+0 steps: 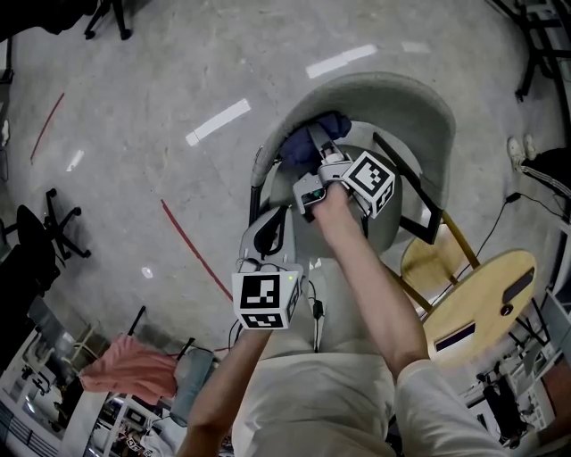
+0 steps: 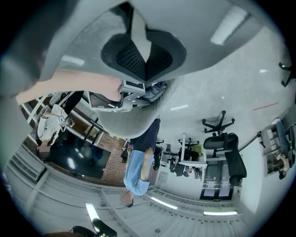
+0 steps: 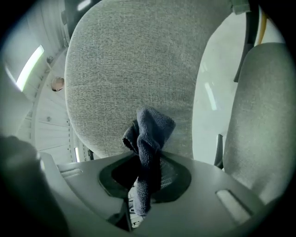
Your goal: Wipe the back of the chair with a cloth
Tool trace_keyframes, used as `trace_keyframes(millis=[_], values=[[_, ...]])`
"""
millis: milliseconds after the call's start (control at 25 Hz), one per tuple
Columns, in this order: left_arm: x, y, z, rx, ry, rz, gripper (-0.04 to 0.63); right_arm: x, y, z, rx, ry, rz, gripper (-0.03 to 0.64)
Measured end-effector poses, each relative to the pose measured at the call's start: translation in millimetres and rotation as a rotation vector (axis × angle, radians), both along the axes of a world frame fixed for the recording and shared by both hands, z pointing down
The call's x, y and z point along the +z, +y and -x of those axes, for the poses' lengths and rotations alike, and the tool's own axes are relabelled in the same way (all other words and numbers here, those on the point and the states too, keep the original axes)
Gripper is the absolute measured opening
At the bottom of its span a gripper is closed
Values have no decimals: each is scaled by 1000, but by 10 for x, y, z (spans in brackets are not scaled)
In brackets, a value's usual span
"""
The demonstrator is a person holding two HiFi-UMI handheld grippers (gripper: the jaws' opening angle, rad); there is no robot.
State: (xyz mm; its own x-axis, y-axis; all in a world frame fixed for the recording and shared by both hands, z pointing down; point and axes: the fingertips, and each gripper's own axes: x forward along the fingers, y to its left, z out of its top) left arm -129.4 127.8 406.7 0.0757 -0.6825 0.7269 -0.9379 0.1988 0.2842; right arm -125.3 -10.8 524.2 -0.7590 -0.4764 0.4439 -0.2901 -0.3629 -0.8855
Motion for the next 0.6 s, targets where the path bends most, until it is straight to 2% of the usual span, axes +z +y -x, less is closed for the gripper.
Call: trace_keyframes(millis=[600], values=[[-270, -50, -93, 44, -15, -34, 1, -572, -134, 53, 29, -68, -43, 77]])
